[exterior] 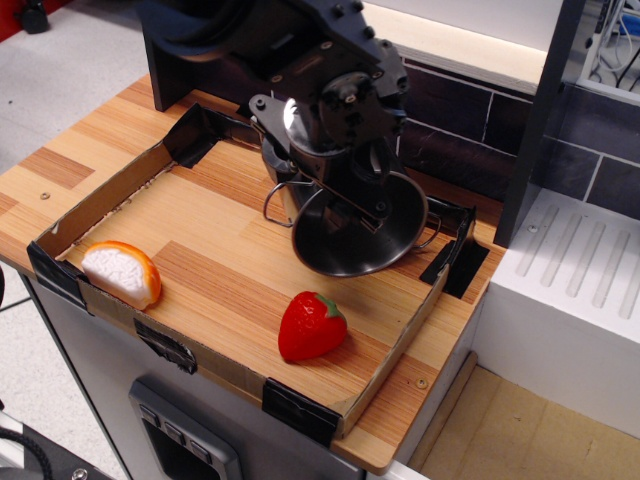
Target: Upright metal pot
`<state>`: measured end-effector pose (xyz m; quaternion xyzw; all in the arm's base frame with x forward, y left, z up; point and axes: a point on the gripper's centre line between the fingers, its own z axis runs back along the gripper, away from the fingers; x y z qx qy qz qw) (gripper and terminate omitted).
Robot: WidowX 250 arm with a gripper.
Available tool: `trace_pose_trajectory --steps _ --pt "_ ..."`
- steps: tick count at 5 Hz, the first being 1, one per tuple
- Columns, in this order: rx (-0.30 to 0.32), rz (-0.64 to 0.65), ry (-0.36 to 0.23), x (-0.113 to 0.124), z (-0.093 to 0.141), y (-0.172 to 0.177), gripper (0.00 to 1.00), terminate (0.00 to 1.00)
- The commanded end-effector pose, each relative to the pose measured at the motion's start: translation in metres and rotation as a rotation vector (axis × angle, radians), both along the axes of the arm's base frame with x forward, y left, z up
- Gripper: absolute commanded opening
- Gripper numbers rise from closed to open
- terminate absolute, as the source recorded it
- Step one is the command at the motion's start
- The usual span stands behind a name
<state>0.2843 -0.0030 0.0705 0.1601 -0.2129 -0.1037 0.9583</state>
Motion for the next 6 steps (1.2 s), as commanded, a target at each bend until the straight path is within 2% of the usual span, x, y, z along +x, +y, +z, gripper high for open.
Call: trace_pose_trajectory --steps 1,2,3,4,5,6 --pt "-0.033 0.021 -0.004 0.006 0.01 0.009 0.0 0.0" --pt "-0.06 0.063 0.006 0.007 0.015 0.015 0.0 0.0" --pt "-0.107 0.114 0.04 0.007 0.023 0.024 0.0 0.0" --pt "-0.194 0.205 0.171 0.003 0.028 0.039 0.0 0.0" --pt "-0.306 0.269 0.287 -0.001 0.025 0.056 0.0 0.0" --pt "-0.421 0.288 0.403 -0.002 0.018 0.073 0.0 0.0"
